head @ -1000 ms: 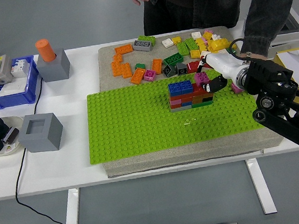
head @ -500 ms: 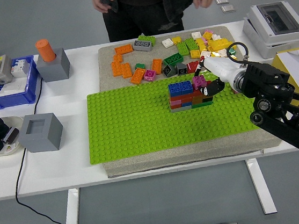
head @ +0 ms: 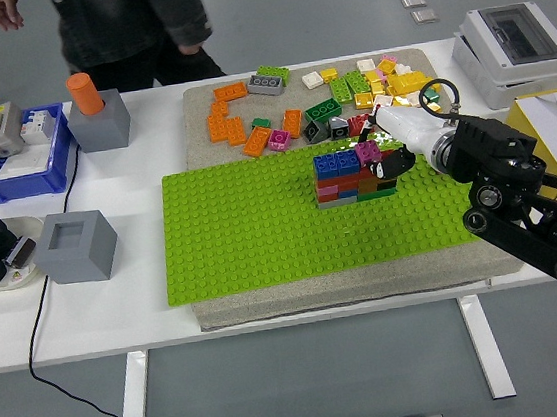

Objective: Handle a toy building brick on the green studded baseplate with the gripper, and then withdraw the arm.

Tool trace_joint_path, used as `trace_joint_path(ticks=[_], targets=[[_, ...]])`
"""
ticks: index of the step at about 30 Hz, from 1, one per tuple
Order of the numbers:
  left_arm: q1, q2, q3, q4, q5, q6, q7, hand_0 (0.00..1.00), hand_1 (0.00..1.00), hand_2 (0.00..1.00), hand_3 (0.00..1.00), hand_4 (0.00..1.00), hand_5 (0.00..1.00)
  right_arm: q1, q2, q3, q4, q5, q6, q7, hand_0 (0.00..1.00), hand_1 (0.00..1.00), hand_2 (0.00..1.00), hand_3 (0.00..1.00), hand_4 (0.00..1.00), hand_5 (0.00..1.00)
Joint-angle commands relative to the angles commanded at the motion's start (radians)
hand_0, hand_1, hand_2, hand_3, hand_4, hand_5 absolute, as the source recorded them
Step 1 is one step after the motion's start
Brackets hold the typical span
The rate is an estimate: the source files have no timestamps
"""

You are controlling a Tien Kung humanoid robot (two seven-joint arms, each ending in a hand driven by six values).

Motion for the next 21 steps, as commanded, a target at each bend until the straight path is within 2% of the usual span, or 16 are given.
trace_joint_path(ticks=[21], targets=[[0.001,-0.001,0.003,0.0,-0.002,0.0,0.0,0.629,0.587,0.55,0.578,0.617,0.219,-0.005,0.002,-0.012,0.004,0.002,0.002,-0.003,0.905,0.864,0.883,0.546,0.609,0.128]])
